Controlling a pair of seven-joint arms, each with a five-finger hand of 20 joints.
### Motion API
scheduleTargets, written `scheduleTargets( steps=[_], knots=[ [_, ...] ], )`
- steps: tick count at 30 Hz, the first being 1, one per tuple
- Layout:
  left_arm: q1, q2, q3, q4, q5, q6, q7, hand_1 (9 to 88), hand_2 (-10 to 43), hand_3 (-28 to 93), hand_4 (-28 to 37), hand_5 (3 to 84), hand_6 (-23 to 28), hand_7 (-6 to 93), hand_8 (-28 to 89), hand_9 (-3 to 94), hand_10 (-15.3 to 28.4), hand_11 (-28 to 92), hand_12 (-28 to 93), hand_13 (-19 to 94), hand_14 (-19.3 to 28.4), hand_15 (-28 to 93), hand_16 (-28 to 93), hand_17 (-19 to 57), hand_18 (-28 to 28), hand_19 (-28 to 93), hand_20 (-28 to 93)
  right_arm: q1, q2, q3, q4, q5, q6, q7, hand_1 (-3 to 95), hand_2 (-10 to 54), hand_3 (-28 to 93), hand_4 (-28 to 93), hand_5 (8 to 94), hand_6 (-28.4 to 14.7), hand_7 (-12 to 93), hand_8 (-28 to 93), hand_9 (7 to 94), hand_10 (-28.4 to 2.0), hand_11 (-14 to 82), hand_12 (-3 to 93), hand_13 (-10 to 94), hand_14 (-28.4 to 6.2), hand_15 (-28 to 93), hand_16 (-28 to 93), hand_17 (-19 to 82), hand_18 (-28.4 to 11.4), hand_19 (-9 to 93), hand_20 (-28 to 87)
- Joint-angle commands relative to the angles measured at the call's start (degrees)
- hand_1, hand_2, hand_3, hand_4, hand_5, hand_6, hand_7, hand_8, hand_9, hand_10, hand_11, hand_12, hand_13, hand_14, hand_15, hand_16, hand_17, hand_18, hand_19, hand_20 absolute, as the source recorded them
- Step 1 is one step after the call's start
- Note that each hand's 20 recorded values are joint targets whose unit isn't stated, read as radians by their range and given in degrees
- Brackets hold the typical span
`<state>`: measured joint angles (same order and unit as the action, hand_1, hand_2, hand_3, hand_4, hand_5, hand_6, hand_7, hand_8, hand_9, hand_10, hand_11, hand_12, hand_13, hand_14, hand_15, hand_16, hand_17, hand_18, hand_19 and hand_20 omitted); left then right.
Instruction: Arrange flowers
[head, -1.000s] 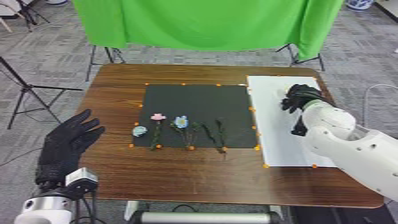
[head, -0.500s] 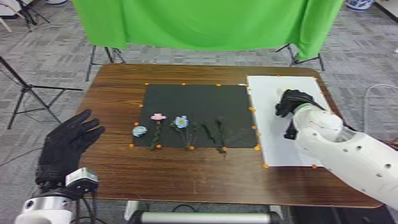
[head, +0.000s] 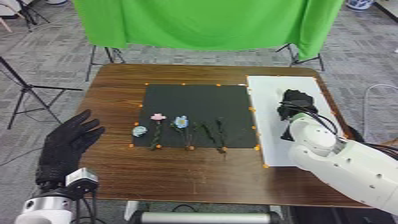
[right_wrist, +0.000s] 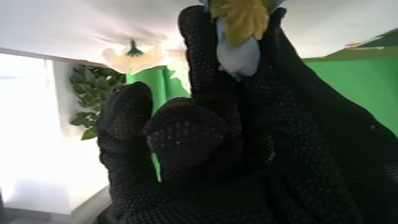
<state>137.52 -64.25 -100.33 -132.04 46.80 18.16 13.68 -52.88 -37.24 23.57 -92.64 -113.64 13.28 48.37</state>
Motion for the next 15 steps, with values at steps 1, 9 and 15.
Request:
scheduleTargets(
  steps=[1,9,15],
  knots=[
    [1.0,-0.41,-0.54,-0.23,0.23,-0.55,-0.94,25.5,3.9,83,-18.5,43.1,11.9,15.5,-10,40.0,20.2,28,10,31,27.4,53,-10,-5.7,24.4,64,-5,5.2,0.2,-1.0,-4.8,0.1,3.8,-0.7,52.8,-9.4,82,-28,79.3,2.7,25,-3,90.3,-6.9,16.2,31.2,79,-4.9,81,15,37,-22.0,93,34],
    [1.1,-0.3,-0.62,-0.47,0.43,-0.59,-0.93,25.4,3.9,83,-18.5,43.0,11.8,15.5,-10,40.0,20.1,28,10,32,27.6,54,-10,-5.7,24.4,64,-5,8.6,-5.8,-2.7,-8.6,2.7,4.3,-4.4,53.1,-9.1,82,-28,79.4,2.4,25,-2,90.1,-7.3,17.4,31.5,79,-5.0,80,15,37,-22.0,93,34],
    [1.1,-0.62,-0.19,-0.25,0.3,-0.81,-0.91,25.5,3.8,83,-18.5,43.0,11.7,15.7,-10,40.1,20.2,28,10,31,27.4,53,-10,-5.7,24.4,64,-5,4.3,-14.5,-3.5,-8.7,2.1,5.2,-6.2,53.1,-9.1,82,-28,79.4,2.3,25,-2,90.0,-7.3,17.9,31.3,79,-5.1,80,15,37,-22.0,93,34]
  ],
)
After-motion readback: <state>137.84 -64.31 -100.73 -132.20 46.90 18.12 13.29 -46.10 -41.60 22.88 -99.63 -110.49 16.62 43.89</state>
